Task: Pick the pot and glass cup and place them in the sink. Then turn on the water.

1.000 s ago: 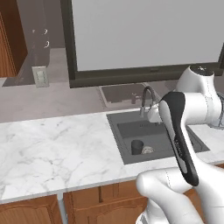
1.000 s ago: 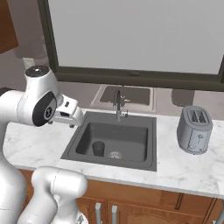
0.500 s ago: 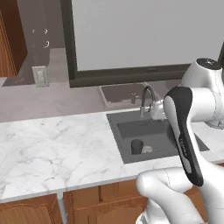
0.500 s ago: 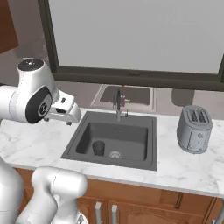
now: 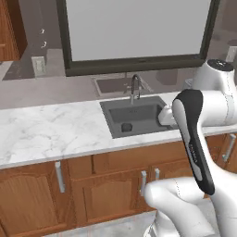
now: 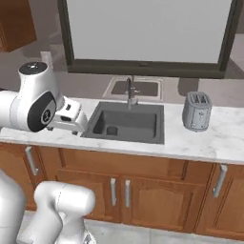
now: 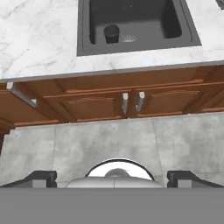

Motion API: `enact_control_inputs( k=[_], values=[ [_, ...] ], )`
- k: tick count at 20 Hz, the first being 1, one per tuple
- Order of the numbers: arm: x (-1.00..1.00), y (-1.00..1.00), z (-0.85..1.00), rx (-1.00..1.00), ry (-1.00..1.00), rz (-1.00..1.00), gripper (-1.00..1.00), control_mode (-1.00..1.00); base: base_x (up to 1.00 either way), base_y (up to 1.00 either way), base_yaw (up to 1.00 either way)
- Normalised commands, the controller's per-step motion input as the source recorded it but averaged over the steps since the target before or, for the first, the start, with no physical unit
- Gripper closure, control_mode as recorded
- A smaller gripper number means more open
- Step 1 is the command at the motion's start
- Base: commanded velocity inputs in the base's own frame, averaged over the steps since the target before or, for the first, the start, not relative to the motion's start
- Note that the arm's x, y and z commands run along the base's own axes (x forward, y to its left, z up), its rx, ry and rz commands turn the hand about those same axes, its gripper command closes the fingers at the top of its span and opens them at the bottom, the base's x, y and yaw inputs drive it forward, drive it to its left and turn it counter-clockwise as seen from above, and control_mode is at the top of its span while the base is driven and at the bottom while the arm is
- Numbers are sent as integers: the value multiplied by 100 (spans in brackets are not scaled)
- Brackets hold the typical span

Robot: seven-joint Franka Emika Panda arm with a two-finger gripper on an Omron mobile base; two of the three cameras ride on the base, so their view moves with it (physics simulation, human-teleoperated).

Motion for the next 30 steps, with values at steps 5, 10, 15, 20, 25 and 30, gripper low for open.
enact_control_inputs(
  k=[5, 10, 15, 20, 25, 30],
  values=[
    [0, 0, 0, 0, 0, 0, -100, 100, -84, -41, -44],
    [0, 0, 0, 0, 0, 0, -100, 100, -41, -11, -73],
    [0, 0, 0, 0, 0, 0, -100, 100, -7, 0, -88],
    [0, 0, 0, 0, 0, 0, -100, 100, 0, 0, -90],
    [0, 0, 0, 0, 0, 0, -100, 100, 0, 0, -82],
    [0, 0, 0, 0, 0, 0, -100, 100, 7, 0, -69]
  ],
)
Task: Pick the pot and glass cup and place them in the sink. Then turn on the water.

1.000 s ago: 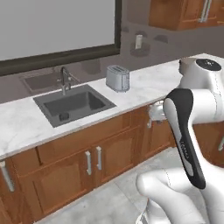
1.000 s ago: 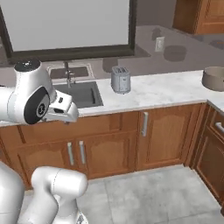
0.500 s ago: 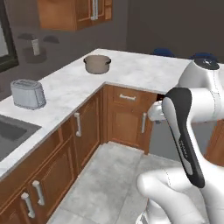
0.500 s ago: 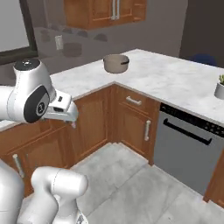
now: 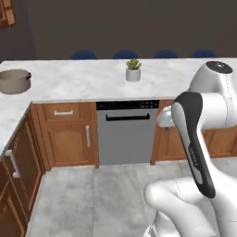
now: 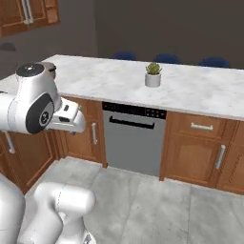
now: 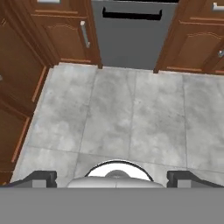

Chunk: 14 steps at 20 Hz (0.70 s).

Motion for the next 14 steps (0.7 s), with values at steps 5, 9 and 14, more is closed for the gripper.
enact_control_inputs(
  k=[5, 9, 14],
  values=[
    [0, 0, 0, 0, 0, 0, -100, 100, 25, 7, -52],
    [0, 0, 0, 0, 0, 0, -100, 100, 41, 18, -20],
    [0, 0, 0, 0, 0, 0, -100, 100, 68, 31, -11]
  ],
)
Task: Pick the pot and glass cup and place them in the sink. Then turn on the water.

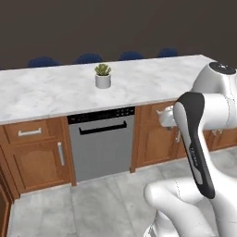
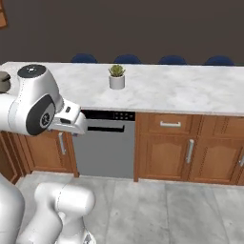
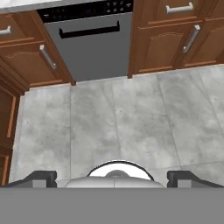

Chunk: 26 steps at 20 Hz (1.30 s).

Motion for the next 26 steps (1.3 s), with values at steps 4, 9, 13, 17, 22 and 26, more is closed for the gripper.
enact_control_inputs(
  k=[4, 9, 13, 17, 22, 26],
  values=[
    [0, 0, 0, 0, 0, 0, -100, 100, 73, 51, 0],
    [0, 0, 0, 0, 0, 0, -100, 100, 70, 31, 28],
    [0, 0, 0, 0, 0, 0, -100, 100, 86, 23, 46],
    [0, 0, 0, 0, 0, 0, -100, 100, 85, 19, 51],
    [0, 0, 0, 0, 0, 0, -100, 100, 70, 26, 38],
    [0, 0, 0, 0, 0, 0, -100, 100, 71, 46, 32]
  ],
)
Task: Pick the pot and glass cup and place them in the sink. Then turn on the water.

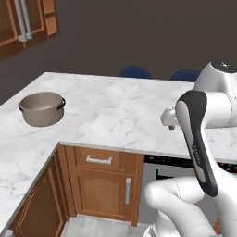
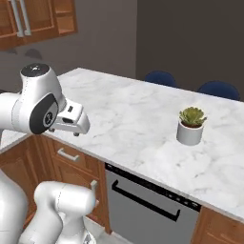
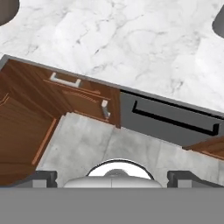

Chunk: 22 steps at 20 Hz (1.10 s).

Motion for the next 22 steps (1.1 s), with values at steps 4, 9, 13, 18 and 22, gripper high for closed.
enact_control_inputs(
  k=[4, 9, 13, 18, 22],
  values=[
    [0, 0, 0, 0, 0, 0, -100, 100, 69, 68, 33],
    [0, 0, 0, 0, 0, 0, -100, 100, 40, 53, 27],
    [0, 0, 0, 0, 0, 0, -100, 100, 46, 6, 12],
    [0, 0, 0, 0, 0, 0, -100, 100, 71, 0, 11],
    [0, 0, 0, 0, 0, 0, -100, 100, 65, 0, 9]
  ],
)
